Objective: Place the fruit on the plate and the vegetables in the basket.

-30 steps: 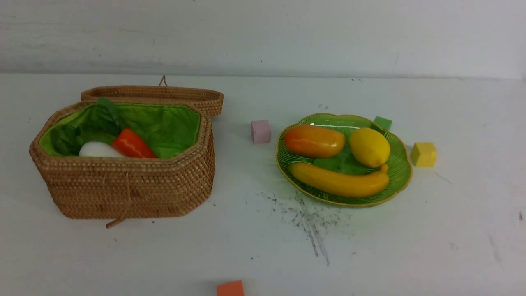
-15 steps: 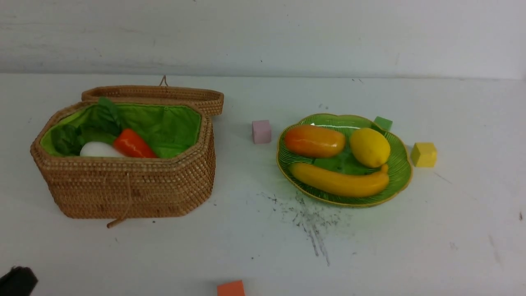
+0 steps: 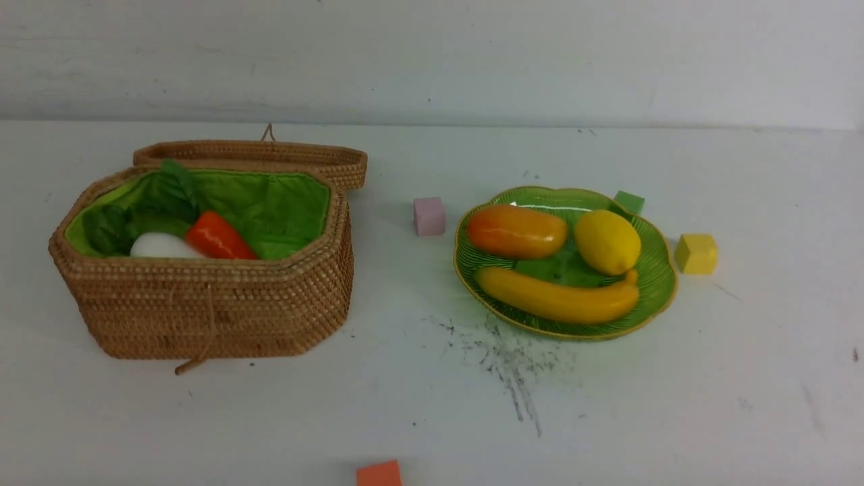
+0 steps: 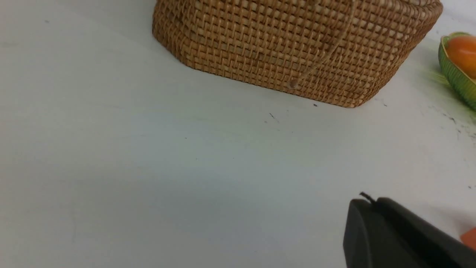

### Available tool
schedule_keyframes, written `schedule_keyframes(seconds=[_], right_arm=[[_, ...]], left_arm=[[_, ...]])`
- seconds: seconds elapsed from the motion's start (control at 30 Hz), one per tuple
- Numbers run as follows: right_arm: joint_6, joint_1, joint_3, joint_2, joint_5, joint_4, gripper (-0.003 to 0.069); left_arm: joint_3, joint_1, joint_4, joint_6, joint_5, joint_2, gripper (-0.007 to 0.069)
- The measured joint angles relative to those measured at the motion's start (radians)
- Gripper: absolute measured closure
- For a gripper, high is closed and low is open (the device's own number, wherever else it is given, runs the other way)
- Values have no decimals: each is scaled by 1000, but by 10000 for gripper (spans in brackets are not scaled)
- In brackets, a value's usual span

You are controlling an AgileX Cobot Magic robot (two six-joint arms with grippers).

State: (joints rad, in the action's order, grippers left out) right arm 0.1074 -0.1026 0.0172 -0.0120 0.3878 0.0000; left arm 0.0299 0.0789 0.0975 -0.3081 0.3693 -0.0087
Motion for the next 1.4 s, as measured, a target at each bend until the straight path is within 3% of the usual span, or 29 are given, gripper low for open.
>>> schedule_keyframes(seconds=[1.4], right_arm=[[0, 0, 0, 0, 0, 0, 587]], left_arm=[[0, 0, 0, -15, 0, 0, 636]])
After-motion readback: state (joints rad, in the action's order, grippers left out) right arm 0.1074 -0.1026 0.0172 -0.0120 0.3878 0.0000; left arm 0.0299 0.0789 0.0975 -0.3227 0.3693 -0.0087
